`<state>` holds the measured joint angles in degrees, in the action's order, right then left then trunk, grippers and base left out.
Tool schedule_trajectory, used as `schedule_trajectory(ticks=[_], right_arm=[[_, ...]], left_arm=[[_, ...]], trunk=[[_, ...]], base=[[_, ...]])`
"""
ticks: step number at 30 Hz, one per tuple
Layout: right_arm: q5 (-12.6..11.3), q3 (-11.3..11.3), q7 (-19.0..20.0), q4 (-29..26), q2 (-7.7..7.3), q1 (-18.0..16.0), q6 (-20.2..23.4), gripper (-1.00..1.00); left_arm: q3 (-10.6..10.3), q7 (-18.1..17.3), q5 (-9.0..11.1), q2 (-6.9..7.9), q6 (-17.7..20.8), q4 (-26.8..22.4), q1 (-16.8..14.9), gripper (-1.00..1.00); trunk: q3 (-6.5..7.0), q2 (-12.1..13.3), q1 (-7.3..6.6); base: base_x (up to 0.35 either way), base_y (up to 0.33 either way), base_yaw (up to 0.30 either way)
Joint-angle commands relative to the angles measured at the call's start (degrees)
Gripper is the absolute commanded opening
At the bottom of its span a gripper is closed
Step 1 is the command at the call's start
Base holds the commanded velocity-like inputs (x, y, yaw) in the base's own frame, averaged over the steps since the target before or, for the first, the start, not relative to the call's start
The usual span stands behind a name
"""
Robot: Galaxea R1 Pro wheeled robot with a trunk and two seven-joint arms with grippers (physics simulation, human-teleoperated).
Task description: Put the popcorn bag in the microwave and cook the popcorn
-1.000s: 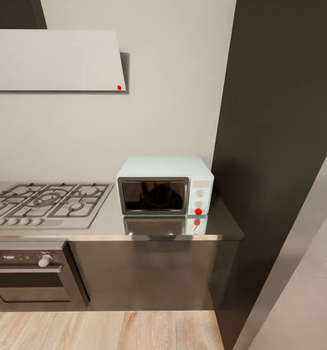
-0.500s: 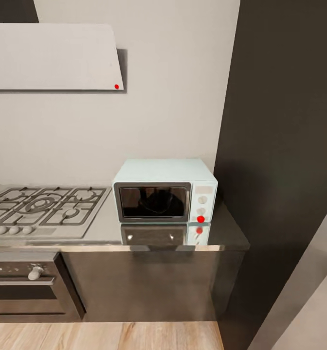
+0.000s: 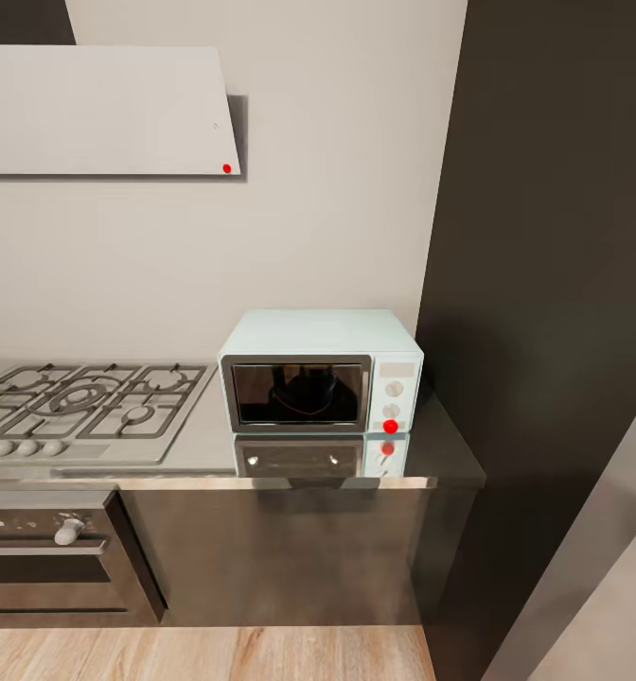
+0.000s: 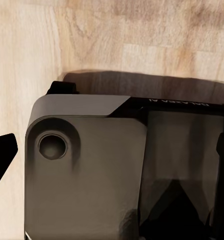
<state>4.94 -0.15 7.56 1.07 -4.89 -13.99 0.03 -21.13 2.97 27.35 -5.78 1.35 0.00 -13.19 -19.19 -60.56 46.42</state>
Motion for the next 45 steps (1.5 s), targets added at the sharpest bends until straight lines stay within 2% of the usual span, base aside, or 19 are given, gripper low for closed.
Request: schedule_trajectory(ticks=[1,3,5,8,9,10,11,12,15,19,26,28,31,32,33,35,37,40,45], right_arm=[[0.74,0.07,-0.03,-0.53,0.01,-0.07,0.09,1.0],[0.97,0.24,-0.15,-3.93,0.14,-0.07,0.23,1.0],[1.08,0.8,-0.12,-11.05,0.33,-0.07,1.8,1.0],[0.96,1.51,-0.17,-28.64,0.38,-0.07,11.66,1.0],[0.8,1.35,-0.28,-38.43,0.35,-0.07,17.31,1.0],[0.74,1.27,-0.33,-43.35,0.34,-0.07,20.2,1.0],[0.69,1.18,-0.44,-52.16,0.33,-0.04,25.16,1.0],[0.64,1.15,-0.48,-57.39,0.35,-0.01,28.11,1.0],[0.39,1.13,-0.52,-64.95,0.5,-0.27,33.33,1.0],[0.26,1.12,-0.55,-66.84,0.74,-3.78,34.75,1.0],[0.11,1.12,-0.61,-72.59,1.08,-15.52,37.46,1.0],[0.18,1.12,-0.63,-77.3,2.55,-18.82,40.86,1.0],[0.46,1.12,-2.49,-79.9,6.36,-21.46,42.86,1.0],[0.36,1.12,-4.4,-79.44,9.11,-21.86,41.48,1.0],[0.31,1.12,-5.34,-78.56,10.41,-21.96,39.31,1.0],[0.31,1.2,-9.63,-72.64,12.6,-22.09,27.14,1.0],[-0.01,1.28,-12.82,-69.23,12.98,-22.12,21.01,1.0],[-0.23,1.23,-15.77,-63.87,13.01,-22.13,15.78,1.0],[-0.68,1.21,-16.2,-59.39,12.52,-22.13,14.44,1.0]], left_arm=[[-0.49,0.2,0.47,-0.02,0.11,0.0,-0.02,1.0],[-0.49,0.2,0.5,-0.02,0.11,0.0,0.0,1.0],[-0.49,0.2,0.45,-0.02,0.07,0.0,0.01,1.0],[-0.49,0.2,0.45,-0.02,0.06,0.0,0.01,1.0],[-0.49,0.2,0.48,-0.02,0.06,0.0,0.01,1.0],[-0.49,0.2,0.49,-0.02,0.06,0.0,0.01,1.0],[-0.49,0.2,0.49,-0.02,0.06,-0.02,0.01,1.0],[-0.49,0.2,0.5,0.0,0.06,-0.03,0.01,1.0],[-0.49,0.2,0.51,0.06,0.06,-0.01,0.01,1.0],[-0.49,0.2,0.51,0.07,0.06,-0.05,0.01,1.0],[-0.49,0.2,0.44,0.07,0.06,-0.09,0.01,1.0],[-0.49,0.2,0.43,0.07,0.03,-0.09,0.01,1.0],[-0.49,0.21,0.42,0.07,0.01,-0.09,0.01,1.0],[-0.49,0.25,0.42,0.07,-0.01,-0.09,0.01,1.0],[-0.49,0.26,0.42,0.07,-0.02,-0.09,0.01,1.0],[-0.49,0.28,0.42,0.07,-0.03,-0.09,0.01,1.0],[-0.49,0.28,0.42,0.07,0.01,-0.09,0.01,1.0],[-0.49,0.28,0.42,0.11,0.0,-0.09,0.01,1.0],[-0.49,0.28,0.42,0.3,-0.03,-0.09,0.01,1.0]], trunk=[[-0.06,-0.04,0.0],[-0.06,-0.04,0.0],[-0.06,-0.04,0.0],[-0.06,-0.04,0.0],[-0.06,-0.04,0.0],[-0.06,-0.04,0.0],[-0.06,-0.04,0.0],[-0.06,-0.04,0.0],[-0.06,-0.04,0.0],[-0.06,-0.04,0.0],[-0.06,-0.04,0.0],[-0.06,-0.04,0.0],[-0.06,-0.04,0.0],[-0.06,-0.04,0.0],[-0.06,-0.04,0.0],[-0.06,-0.04,0.0],[-0.06,-0.04,0.0],[-0.06,-0.04,0.0],[-0.06,-0.04,0.0]], base=[[0.0,0.0,0.0],[0.0,0.0,0.0],[0.0,0.0,0.0],[0.0,0.0,0.0],[0.0,0.0,0.0],[0.0,0.0,0.0],[0.0,0.0,0.0],[0.0,0.0,0.0],[0.0,0.0,0.0],[0.0,0.0,0.0],[0.0,0.0,0.0],[0.0,0.0,0.0],[0.0,0.0,0.0],[0.0,0.0,0.0],[0.0,0.0,0.0],[0.0,0.0,0.0],[0.0,0.0,0.0],[0.0,0.0,0.0],[0.0,0.0,0.0]])
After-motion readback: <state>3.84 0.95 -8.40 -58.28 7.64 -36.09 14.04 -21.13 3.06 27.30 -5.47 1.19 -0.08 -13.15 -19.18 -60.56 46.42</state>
